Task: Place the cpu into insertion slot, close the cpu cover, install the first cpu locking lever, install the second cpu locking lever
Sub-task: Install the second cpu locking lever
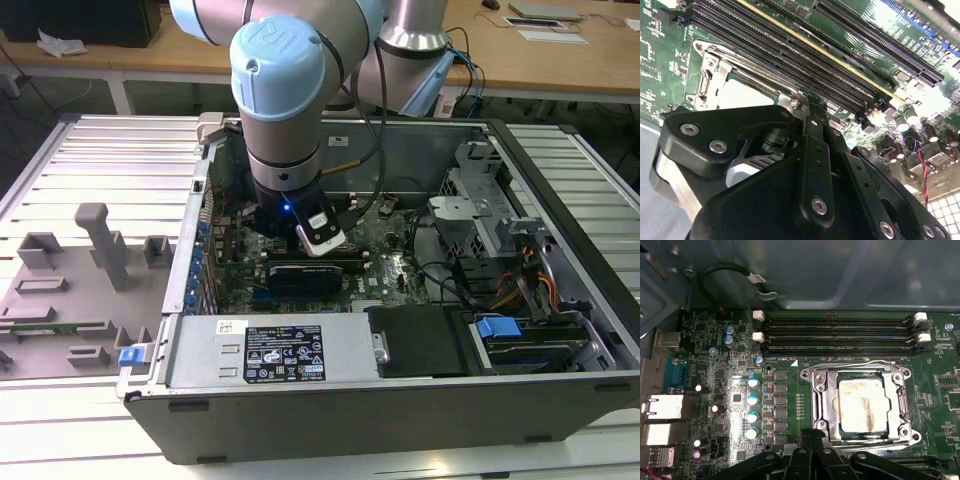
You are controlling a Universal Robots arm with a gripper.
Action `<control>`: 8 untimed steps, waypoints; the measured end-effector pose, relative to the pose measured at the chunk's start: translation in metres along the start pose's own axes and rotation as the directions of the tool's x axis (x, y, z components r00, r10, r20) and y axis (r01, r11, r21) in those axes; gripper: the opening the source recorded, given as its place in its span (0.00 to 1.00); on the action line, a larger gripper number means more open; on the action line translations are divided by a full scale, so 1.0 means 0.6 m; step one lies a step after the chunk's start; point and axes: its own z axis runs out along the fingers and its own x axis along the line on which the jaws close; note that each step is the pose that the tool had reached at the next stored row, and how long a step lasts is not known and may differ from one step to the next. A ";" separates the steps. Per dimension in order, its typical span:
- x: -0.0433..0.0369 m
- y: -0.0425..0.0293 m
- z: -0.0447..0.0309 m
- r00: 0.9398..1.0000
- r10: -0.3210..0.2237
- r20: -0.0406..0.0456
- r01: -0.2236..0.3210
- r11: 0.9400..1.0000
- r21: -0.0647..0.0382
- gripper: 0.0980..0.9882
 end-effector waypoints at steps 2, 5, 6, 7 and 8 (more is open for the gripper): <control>0.000 0.000 0.000 1.000 0.000 0.000 0.000 1.000 0.000 0.01; 0.000 0.000 0.000 1.000 0.000 0.000 0.000 1.000 0.000 0.01; 0.000 0.000 0.000 1.000 0.000 0.000 0.000 1.000 0.000 0.01; 0.000 0.001 -0.002 1.000 0.000 0.000 0.000 1.000 0.000 0.01; 0.000 0.002 -0.005 1.000 0.000 0.000 0.000 1.000 0.001 0.01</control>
